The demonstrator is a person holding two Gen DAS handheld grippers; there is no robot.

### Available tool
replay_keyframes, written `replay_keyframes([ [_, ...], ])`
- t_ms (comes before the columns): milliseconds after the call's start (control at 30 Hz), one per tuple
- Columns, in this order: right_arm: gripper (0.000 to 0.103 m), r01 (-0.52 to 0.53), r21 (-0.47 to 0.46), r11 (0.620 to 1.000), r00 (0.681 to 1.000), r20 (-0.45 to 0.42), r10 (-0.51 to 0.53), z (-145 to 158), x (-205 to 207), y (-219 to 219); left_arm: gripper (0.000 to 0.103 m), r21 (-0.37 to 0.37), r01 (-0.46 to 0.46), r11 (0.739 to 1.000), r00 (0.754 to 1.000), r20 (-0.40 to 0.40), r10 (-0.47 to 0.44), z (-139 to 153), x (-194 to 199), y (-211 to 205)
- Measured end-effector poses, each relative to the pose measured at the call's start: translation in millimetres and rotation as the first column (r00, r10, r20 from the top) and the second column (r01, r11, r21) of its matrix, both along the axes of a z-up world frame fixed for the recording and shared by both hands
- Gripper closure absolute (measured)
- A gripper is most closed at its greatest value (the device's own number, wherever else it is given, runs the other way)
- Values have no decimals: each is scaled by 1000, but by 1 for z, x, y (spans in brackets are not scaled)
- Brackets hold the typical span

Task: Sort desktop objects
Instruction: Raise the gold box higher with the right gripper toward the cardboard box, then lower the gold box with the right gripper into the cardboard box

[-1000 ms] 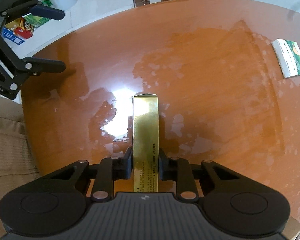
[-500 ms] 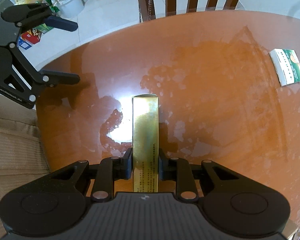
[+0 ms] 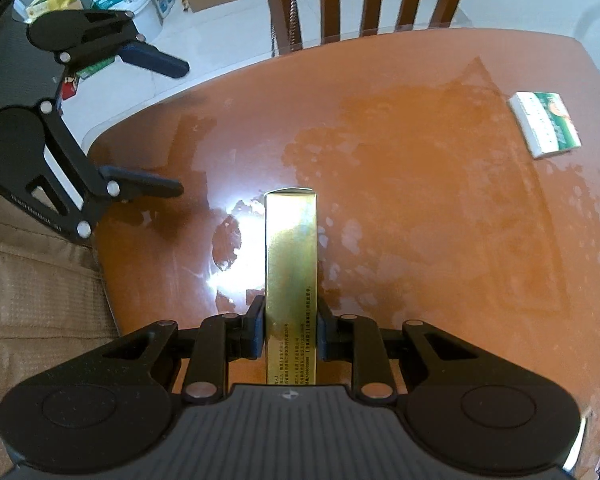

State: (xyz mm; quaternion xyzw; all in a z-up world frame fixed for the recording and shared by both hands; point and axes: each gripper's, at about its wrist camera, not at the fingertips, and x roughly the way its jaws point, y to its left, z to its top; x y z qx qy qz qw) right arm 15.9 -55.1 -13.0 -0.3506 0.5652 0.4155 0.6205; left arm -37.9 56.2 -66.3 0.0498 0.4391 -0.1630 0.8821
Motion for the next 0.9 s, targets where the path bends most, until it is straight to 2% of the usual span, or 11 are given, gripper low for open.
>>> replay_keyframes([
  [267, 75, -5, 47, 999, 999, 45, 2, 39, -6, -33, 9, 2, 59, 998, 997, 59, -59, 21, -2, -39],
  [633, 75, -45, 61, 997, 993, 111, 38, 77, -13, -76, 9, -8, 96, 995, 985, 142, -94, 62, -11, -83],
  [900, 75, -22, 65, 998, 987, 159, 11, 94, -11, -121, 9, -34, 143, 989, 973, 189, -135, 85, -15, -119],
])
